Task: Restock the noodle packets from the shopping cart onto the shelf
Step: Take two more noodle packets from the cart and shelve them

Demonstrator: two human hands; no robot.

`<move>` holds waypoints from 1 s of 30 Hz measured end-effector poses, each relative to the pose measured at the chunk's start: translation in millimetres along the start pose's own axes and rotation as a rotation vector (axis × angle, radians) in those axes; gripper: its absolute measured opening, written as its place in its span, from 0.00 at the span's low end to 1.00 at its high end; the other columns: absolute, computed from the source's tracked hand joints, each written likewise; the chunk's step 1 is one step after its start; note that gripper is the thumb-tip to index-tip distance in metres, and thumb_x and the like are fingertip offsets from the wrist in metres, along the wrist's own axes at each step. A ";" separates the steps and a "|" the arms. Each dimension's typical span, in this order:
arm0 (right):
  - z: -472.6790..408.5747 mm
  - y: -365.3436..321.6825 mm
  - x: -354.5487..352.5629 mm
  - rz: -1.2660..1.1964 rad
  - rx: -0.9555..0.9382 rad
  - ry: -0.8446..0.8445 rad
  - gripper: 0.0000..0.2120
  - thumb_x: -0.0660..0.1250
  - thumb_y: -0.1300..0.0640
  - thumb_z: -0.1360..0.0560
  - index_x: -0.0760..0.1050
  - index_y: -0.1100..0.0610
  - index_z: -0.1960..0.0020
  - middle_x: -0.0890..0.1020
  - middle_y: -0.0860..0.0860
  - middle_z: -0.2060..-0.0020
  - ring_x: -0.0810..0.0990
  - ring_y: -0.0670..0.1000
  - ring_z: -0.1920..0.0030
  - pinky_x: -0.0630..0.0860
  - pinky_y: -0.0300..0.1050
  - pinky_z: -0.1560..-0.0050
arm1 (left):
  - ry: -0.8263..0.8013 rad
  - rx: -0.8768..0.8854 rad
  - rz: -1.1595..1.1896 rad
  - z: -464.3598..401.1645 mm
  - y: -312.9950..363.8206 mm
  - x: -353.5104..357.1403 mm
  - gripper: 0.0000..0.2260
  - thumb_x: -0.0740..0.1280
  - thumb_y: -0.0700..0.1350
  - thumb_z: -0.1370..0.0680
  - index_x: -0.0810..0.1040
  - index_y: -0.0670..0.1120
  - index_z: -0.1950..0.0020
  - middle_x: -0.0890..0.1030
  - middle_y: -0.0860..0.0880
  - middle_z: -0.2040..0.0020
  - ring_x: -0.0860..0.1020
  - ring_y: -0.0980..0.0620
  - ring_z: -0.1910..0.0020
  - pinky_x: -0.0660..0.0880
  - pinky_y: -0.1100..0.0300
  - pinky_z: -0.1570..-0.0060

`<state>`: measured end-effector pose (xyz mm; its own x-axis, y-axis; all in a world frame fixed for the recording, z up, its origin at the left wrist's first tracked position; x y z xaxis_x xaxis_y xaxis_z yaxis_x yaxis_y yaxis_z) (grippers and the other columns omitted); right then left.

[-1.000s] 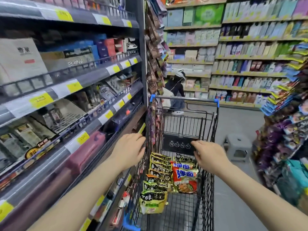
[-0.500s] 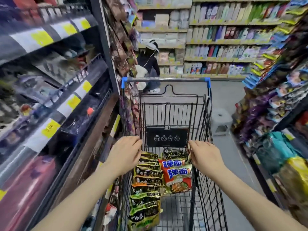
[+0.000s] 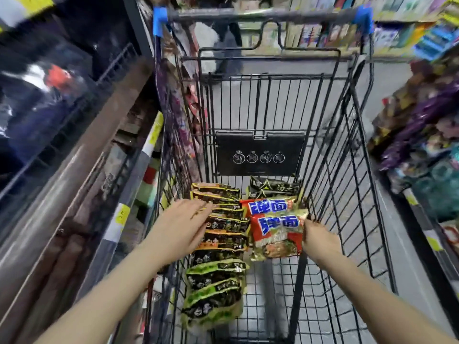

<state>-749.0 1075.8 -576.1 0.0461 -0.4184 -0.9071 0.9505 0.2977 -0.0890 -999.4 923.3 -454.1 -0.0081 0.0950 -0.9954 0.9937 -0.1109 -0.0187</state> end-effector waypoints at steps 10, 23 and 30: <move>-88.7 45.4 107.6 -0.647 0.233 -0.082 0.38 0.74 0.55 0.32 0.55 0.60 0.31 0.78 0.54 0.47 0.79 0.57 0.46 0.76 0.55 0.43 | 0.078 0.007 0.014 6.4 3.9 4.8 0.16 0.59 0.46 0.24 0.80 0.39 0.44 0.81 0.42 0.45 0.81 0.44 0.48 0.76 0.50 0.44; -48.6 24.0 94.8 -0.804 0.282 -0.054 0.10 0.74 0.59 0.31 0.74 0.53 0.56 0.82 0.53 0.57 0.80 0.54 0.58 0.78 0.49 0.52 | 0.038 -0.056 0.017 7.4 -0.2 7.4 0.17 0.58 0.47 0.24 0.81 0.40 0.45 0.82 0.43 0.47 0.81 0.45 0.50 0.76 0.51 0.46; -27.2 16.8 76.8 -0.838 0.192 -0.088 0.13 0.73 0.58 0.29 0.72 0.56 0.48 0.81 0.51 0.54 0.79 0.50 0.57 0.78 0.49 0.50 | -0.029 -0.066 0.006 2.9 1.1 7.7 0.18 0.57 0.47 0.24 0.81 0.40 0.45 0.83 0.43 0.49 0.81 0.45 0.51 0.77 0.51 0.48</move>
<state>-737.8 1072.1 -658.4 -0.6771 -0.5027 -0.5374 0.7168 -0.2854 -0.6361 -998.7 921.1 -462.1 -0.0042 0.0656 -0.9978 0.9989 -0.0455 -0.0072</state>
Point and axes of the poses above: each hand's wrist, its own z-axis away from the middle knuckle, its own x-axis out of the palm, y = z × x, the point moved 7 cm from there along -z, towards the middle knuckle
